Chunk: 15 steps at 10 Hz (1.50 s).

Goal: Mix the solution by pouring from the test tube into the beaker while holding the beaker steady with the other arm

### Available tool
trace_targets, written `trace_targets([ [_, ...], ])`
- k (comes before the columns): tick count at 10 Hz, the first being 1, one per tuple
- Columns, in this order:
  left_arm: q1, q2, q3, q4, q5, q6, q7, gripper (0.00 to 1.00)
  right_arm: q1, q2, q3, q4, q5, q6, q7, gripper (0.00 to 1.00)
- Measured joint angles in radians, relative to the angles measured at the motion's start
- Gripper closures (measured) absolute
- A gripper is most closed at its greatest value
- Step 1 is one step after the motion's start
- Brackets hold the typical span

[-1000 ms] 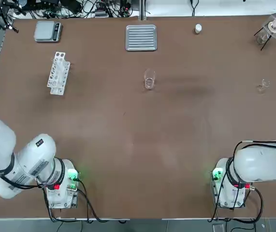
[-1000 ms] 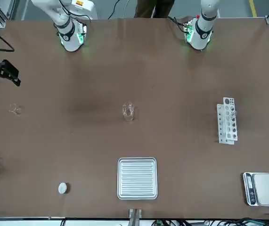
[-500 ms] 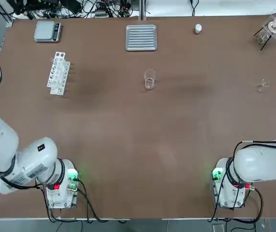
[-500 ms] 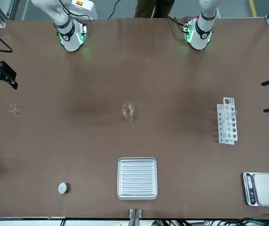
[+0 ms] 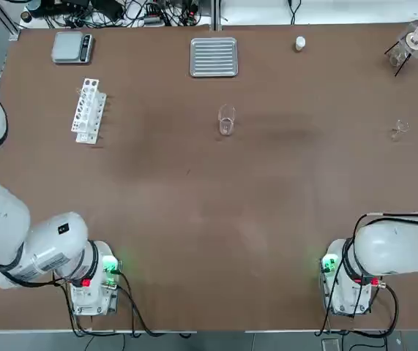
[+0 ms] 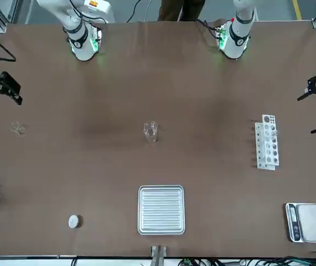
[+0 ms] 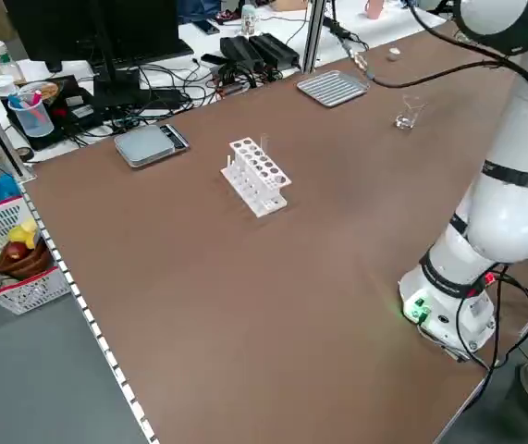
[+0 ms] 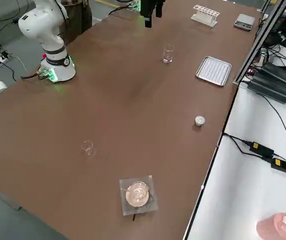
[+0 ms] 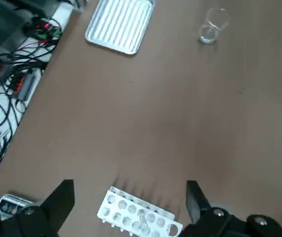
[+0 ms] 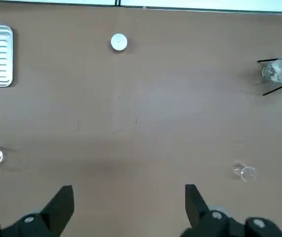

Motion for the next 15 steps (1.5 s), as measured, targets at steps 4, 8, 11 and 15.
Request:
trace_targets([
  [4, -0.168, -0.011, 0.001, -0.014, 0.129, 0.042, -0.379, 0.00, 0.000, 0.000, -0.001, -0.001, 0.000, 0.000, 0.013, 0.00],
  [8, -0.164, -0.003, 0.013, -0.030, 0.187, 0.046, -0.769, 0.00, -0.003, 0.000, -0.009, 0.000, -0.001, 0.000, 0.026, 0.00],
  [11, -0.161, 0.000, 0.015, -0.031, 0.221, 0.048, -0.993, 0.00, -0.012, 0.000, -0.016, 0.000, -0.001, -0.068, 0.026, 0.00],
  [15, -0.153, -0.005, 0.020, -0.028, 0.231, 0.049, -1.143, 0.00, -0.016, 0.000, -0.017, 0.006, -0.001, -0.068, 0.026, 0.00],
])
